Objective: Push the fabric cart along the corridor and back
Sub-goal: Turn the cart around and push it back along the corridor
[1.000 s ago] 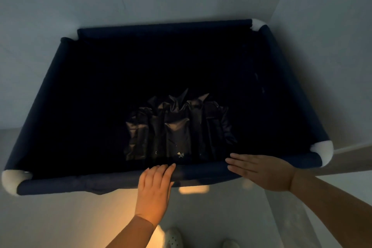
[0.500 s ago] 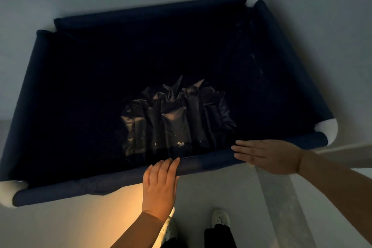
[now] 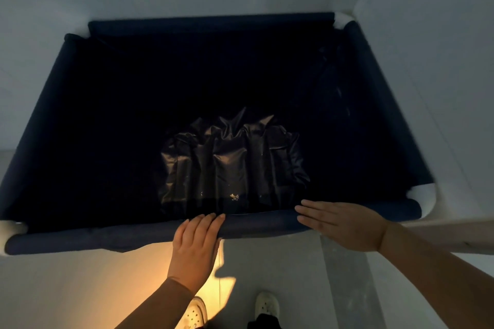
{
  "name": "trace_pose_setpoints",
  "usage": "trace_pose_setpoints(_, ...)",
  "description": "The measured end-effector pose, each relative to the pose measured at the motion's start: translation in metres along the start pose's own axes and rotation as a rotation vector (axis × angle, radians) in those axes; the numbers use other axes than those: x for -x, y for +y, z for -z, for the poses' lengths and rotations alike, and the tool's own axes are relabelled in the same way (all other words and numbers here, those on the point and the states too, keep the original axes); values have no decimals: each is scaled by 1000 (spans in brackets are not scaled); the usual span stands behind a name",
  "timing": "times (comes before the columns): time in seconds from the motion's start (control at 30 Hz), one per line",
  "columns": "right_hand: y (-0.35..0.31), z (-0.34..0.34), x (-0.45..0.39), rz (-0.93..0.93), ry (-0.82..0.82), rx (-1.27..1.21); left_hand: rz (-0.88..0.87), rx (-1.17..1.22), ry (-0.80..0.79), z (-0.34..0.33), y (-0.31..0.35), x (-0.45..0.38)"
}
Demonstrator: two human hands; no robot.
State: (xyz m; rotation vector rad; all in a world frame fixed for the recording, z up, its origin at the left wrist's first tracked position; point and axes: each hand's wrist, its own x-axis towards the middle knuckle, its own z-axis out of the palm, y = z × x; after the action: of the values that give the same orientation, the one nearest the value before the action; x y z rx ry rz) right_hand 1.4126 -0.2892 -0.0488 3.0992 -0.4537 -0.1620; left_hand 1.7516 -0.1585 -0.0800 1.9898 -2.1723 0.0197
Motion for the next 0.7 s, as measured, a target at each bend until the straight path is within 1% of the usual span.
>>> trace_pose_setpoints(0.1, 1, -2, 2, 1, 24, -15, 5, 12, -15, -1, -1, 1)
trace_pose_setpoints(0.27, 0, 0, 1, 6, 9, 19, -20, -10, -5, -4, -1, 1)
trace_pose_setpoints(0.4, -1, 6, 1, -13, -16, 19, -26, 2, -41, -1, 0, -2)
trace_pose_setpoints(0.53, -5, 17, -1, -81, -62, -31, -54, 10, -96, 10, 1, -5)
trace_pose_setpoints(0.7, -20, 28, -18, -213, -101, -97, -180, -24, -202, 36, -8, -8)
